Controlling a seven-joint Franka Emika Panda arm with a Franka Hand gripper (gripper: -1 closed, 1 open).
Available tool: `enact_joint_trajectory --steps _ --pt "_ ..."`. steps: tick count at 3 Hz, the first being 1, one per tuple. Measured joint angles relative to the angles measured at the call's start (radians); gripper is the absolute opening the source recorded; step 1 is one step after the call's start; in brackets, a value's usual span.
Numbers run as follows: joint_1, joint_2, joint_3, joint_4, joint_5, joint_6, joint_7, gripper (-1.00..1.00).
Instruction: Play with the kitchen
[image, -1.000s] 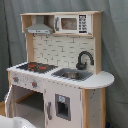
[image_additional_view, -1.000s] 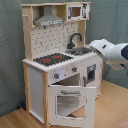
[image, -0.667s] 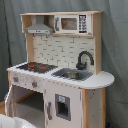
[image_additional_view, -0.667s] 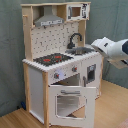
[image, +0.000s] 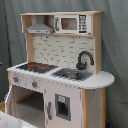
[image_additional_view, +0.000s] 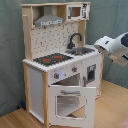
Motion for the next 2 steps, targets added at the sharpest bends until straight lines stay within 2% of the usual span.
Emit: enact_joint_trajectory --steps 1,2 --pt "0.052 0.025 -0.059 -0.059 0.015 0.004 -0.029 1.00" --pt "0.100 0.058 -0.126 -0.124 0.037 0.037 -0.074 1.00"
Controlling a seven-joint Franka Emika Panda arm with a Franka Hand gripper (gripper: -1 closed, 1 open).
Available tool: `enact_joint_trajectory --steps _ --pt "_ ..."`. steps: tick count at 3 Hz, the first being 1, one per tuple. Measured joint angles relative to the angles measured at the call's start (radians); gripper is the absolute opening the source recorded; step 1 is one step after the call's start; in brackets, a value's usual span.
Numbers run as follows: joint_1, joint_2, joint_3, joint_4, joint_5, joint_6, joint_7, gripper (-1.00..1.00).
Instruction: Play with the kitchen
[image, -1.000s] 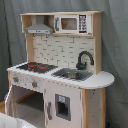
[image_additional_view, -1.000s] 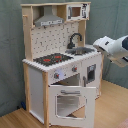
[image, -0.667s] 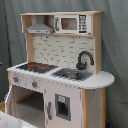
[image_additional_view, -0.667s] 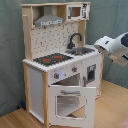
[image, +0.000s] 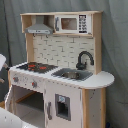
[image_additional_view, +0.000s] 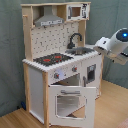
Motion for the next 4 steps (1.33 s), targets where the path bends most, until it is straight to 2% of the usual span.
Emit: enact_joint_trajectory --steps 1,2,4 --pt "0.015 0.039 -0.039 -0.044 0.027 0.073 -0.049 1.00" --pt "0.009 0.091 -0.054 -0.072 0.053 0.155 -0.100 1.00" --pt "-0.008 0.226 -0.076 -0.098 0.062 0.298 -0.204 1.00"
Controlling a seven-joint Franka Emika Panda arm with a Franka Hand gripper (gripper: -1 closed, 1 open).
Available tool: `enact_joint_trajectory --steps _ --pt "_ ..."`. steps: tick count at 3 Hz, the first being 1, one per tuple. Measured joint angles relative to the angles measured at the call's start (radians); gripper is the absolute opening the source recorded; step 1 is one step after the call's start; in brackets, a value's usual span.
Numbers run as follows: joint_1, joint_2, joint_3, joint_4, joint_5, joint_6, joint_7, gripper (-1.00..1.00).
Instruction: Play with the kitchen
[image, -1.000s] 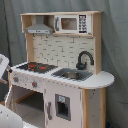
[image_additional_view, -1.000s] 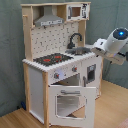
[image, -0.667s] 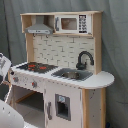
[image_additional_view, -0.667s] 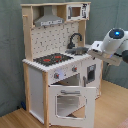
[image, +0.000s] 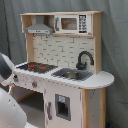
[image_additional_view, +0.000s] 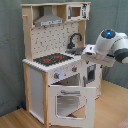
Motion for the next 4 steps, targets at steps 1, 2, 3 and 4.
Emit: enact_joint_trajectory --steps 1,2,3,4 --pt "-0.012 0.073 -0.009 -0.004 0.000 0.064 -0.059 1.00" --pt "-0.028 0.148 -0.009 -0.004 -0.002 0.122 -0.115 1.00" --pt "-0.035 0.225 -0.008 -0.007 -0.005 0.173 -0.162 1.00" --pt "-0.035 0.310 -0.008 -0.024 -0.014 0.234 -0.205 1.00"
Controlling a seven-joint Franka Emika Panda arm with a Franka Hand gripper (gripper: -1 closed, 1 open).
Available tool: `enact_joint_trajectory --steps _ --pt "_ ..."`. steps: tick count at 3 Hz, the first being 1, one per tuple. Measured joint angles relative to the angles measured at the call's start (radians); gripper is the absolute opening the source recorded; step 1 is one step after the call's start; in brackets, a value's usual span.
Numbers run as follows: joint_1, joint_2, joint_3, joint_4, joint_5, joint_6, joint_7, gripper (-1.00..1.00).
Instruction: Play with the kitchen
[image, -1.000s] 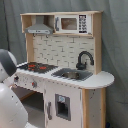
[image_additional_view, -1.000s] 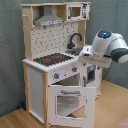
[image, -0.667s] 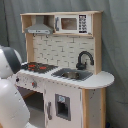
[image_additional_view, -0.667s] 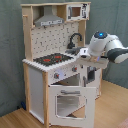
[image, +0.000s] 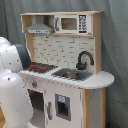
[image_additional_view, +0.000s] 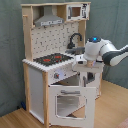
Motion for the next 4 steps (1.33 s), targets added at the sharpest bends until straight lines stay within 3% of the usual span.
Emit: enact_joint_trajectory --steps 1,2,3,4 --pt "0.000 0.069 -0.001 -0.026 -0.007 0.056 -0.045 1.00" --pt "-0.001 0.101 -0.003 -0.039 -0.008 0.068 -0.090 1.00" --pt "-0.001 0.101 -0.003 -0.042 -0.008 0.068 -0.093 -1.00" --pt "-0.016 0.103 -0.004 -0.095 -0.009 0.073 -0.108 -1.00"
